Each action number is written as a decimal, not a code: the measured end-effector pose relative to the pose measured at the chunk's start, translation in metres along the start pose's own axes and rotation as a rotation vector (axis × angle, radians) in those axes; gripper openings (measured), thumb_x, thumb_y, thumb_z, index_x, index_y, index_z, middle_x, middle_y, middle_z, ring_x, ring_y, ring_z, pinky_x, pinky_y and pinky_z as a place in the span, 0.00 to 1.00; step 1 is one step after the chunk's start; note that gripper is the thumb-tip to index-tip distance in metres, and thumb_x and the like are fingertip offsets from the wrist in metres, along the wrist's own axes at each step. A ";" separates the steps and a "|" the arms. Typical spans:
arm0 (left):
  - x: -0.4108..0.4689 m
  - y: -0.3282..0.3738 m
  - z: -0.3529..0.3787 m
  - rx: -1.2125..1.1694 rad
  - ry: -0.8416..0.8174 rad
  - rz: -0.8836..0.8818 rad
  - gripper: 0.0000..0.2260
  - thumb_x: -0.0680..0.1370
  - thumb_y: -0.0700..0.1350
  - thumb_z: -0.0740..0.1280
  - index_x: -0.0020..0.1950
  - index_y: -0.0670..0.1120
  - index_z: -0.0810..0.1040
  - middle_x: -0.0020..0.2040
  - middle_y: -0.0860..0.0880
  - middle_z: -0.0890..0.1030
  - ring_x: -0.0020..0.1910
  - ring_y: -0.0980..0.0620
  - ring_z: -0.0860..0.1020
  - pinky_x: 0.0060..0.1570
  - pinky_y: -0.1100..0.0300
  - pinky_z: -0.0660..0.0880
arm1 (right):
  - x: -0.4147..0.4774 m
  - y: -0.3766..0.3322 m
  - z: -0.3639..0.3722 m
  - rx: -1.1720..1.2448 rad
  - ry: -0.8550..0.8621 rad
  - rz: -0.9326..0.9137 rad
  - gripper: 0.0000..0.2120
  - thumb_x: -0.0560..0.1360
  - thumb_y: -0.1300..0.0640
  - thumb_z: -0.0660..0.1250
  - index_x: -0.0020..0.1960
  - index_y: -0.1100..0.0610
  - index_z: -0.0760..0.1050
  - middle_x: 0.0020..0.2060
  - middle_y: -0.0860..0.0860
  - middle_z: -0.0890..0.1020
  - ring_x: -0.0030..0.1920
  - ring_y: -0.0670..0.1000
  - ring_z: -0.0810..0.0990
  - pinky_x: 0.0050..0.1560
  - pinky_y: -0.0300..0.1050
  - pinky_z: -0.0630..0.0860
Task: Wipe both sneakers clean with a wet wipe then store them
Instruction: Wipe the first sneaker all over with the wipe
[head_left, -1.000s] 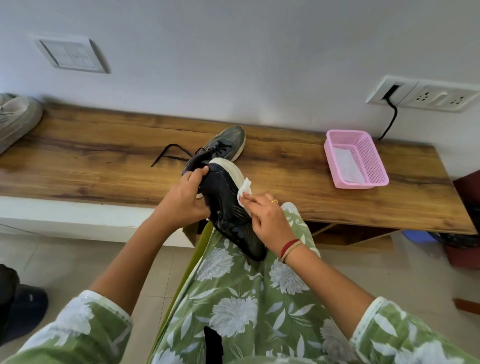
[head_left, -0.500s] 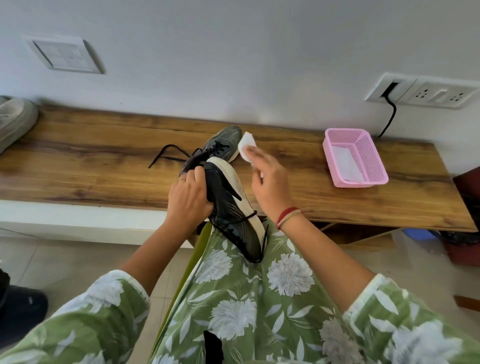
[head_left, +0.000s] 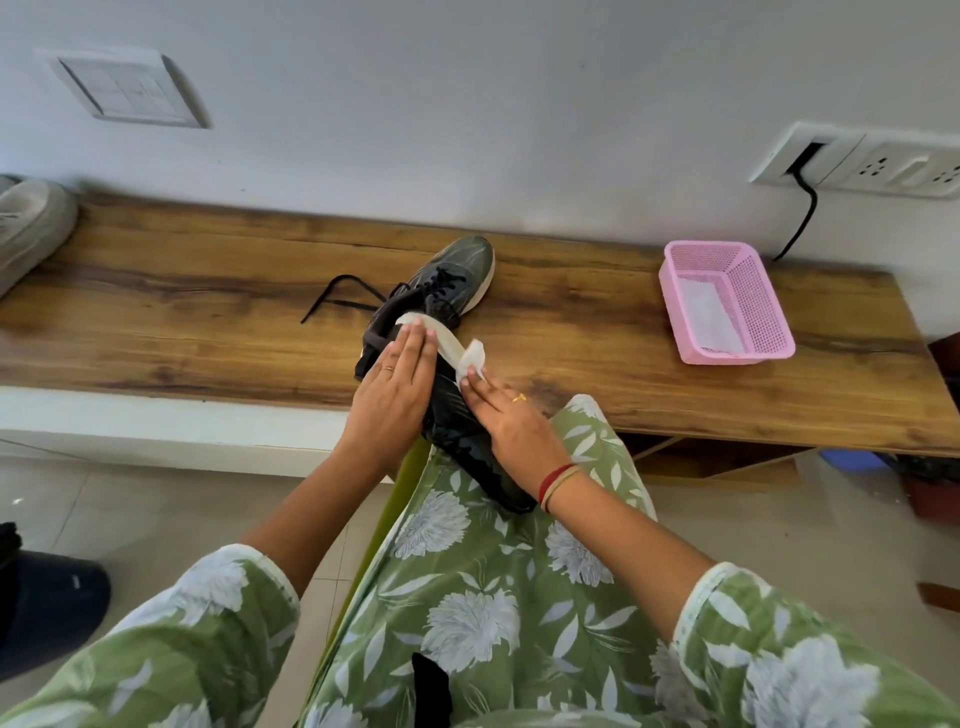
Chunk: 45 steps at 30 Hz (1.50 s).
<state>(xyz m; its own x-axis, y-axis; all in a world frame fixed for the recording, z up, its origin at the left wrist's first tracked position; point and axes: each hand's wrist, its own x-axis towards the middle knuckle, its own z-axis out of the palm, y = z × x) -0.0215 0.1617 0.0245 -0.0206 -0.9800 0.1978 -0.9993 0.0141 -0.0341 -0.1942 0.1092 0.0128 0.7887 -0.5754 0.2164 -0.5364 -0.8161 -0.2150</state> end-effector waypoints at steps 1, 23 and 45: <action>-0.001 -0.002 0.000 -0.009 -0.004 -0.013 0.33 0.70 0.40 0.75 0.70 0.32 0.64 0.69 0.32 0.68 0.69 0.37 0.68 0.67 0.48 0.61 | -0.006 0.000 0.001 0.024 -0.016 0.019 0.25 0.68 0.69 0.52 0.62 0.65 0.75 0.59 0.59 0.79 0.59 0.57 0.78 0.63 0.45 0.66; 0.005 -0.005 -0.010 -0.346 0.088 -0.077 0.15 0.72 0.35 0.72 0.55 0.35 0.73 0.62 0.31 0.74 0.62 0.35 0.74 0.58 0.51 0.69 | 0.027 -0.001 -0.006 0.196 -0.020 0.003 0.17 0.73 0.65 0.56 0.58 0.64 0.78 0.53 0.58 0.81 0.51 0.60 0.79 0.50 0.53 0.79; 0.001 -0.009 -0.010 -0.355 -0.029 -0.094 0.08 0.73 0.38 0.71 0.47 0.42 0.73 0.69 0.35 0.69 0.68 0.37 0.69 0.38 0.47 0.79 | -0.012 0.010 -0.007 0.128 -0.096 0.011 0.12 0.70 0.68 0.61 0.49 0.63 0.81 0.43 0.56 0.81 0.43 0.58 0.78 0.42 0.51 0.79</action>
<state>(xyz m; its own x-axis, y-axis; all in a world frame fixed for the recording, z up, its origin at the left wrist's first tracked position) -0.0127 0.1624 0.0350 0.0678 -0.9854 0.1563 -0.9454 -0.0133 0.3258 -0.2109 0.1072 0.0149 0.8111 -0.5719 0.1230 -0.5075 -0.7925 -0.3382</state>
